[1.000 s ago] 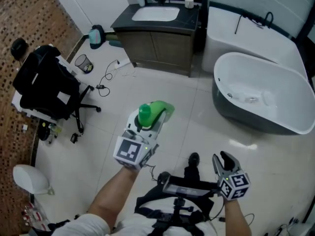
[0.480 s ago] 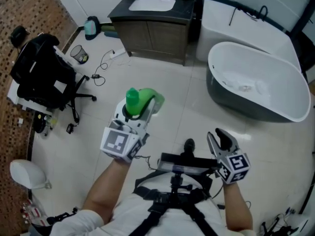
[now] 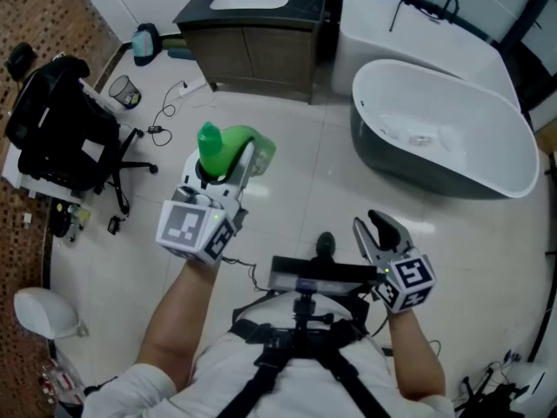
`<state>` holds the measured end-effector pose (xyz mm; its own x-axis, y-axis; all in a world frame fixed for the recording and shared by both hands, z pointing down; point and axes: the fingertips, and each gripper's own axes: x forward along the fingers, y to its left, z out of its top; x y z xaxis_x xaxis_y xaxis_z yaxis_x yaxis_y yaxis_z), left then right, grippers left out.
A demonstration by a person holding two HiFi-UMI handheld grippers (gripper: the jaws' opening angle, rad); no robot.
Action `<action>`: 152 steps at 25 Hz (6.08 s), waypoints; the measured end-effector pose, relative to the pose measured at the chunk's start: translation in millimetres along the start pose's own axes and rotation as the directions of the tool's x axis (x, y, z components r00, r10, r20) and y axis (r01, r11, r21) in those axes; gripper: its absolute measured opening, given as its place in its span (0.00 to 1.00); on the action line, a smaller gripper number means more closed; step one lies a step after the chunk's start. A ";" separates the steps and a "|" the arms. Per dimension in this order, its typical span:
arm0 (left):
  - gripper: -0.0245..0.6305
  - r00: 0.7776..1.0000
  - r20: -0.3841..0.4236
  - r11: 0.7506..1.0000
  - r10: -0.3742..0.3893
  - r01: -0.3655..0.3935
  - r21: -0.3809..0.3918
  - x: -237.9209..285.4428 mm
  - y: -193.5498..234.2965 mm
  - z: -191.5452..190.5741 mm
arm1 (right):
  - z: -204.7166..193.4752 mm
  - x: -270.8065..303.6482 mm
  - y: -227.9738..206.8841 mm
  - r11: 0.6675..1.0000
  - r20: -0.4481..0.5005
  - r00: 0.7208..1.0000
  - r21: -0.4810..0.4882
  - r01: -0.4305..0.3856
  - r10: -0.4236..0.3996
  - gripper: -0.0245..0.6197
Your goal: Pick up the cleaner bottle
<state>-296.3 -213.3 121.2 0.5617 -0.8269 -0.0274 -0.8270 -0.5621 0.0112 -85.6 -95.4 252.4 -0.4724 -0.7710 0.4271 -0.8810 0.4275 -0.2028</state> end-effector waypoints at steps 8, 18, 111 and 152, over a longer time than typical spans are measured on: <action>0.29 1.000 -0.002 1.000 -0.009 0.009 -0.011 -3.0 -4.7 0.9 | 10.2 -2.3 5.3 1.000 -0.005 1.000 -0.009 -0.013 0.013 0.26; 0.29 1.000 0.007 1.000 -0.012 0.012 -0.022 -16.9 -9.8 4.1 | 23.8 -6.0 10.8 0.999 -0.016 1.000 -0.039 -0.008 0.008 0.26; 0.29 0.986 -0.137 0.995 -0.094 0.088 -0.052 -82.4 -122.4 -22.5 | 53.6 -47.1 -2.6 0.996 0.063 0.998 -0.087 0.032 -0.026 0.15; 0.29 0.975 -0.136 0.984 -0.176 0.172 -0.042 -35.1 -124.6 -5.7 | 78.5 -16.4 20.9 0.980 0.036 0.999 -0.198 0.000 0.007 0.04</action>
<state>-212.8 -114.3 126.5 0.6964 -0.7095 0.1075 -0.7165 -0.6959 0.0483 -98.2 -110.9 172.0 -0.4792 -0.7847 0.3933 -0.8586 0.5121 -0.0244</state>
